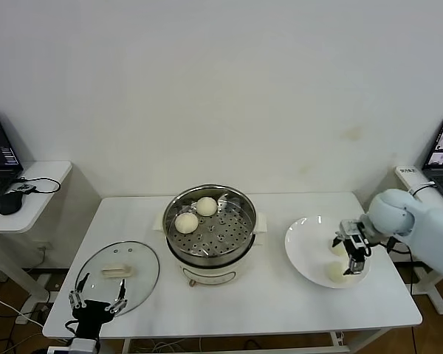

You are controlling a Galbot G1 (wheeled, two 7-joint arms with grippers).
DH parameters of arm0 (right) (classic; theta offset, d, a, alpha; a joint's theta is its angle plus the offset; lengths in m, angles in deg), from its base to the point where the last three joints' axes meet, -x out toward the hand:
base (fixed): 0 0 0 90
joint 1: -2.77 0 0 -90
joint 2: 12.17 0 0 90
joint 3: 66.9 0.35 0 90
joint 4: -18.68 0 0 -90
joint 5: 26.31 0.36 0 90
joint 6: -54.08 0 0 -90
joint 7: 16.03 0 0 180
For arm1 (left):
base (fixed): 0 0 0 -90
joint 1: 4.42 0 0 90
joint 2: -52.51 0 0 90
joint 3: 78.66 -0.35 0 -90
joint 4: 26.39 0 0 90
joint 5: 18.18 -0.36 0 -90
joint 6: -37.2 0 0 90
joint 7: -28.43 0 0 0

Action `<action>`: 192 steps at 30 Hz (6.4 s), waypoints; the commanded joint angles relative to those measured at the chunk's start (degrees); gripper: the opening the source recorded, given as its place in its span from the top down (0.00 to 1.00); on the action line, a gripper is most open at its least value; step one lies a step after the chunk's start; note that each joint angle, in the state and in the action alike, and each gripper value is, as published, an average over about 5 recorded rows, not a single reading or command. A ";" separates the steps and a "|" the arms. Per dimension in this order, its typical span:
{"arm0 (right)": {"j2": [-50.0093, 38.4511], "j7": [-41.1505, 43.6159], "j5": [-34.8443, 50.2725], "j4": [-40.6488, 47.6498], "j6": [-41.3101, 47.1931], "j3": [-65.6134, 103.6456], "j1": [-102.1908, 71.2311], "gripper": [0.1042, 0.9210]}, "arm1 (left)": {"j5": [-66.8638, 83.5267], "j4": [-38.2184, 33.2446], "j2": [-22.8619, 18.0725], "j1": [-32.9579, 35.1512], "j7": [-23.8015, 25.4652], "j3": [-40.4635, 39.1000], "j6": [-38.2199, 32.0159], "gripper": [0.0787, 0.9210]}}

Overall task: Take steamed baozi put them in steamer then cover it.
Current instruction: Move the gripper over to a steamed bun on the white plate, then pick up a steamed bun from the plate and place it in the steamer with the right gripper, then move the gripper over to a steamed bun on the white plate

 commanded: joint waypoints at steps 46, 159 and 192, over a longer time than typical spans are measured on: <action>2.67 1.79 3.14 4.12 1.23 -0.52 8.64 0.40 | 0.49 0.57 0.71 -1.06 -0.22 1.03 -0.01 0.12; 10.27 -1.06 -10.92 24.50 -10.56 16.54 -8.55 0.12 | 1.30 1.29 1.60 -0.80 -1.27 3.84 -1.03 0.12; 20.57 -2.58 -16.72 35.93 -10.29 18.20 -7.91 0.25 | 1.63 2.48 1.23 -0.72 -1.71 4.44 -1.33 0.12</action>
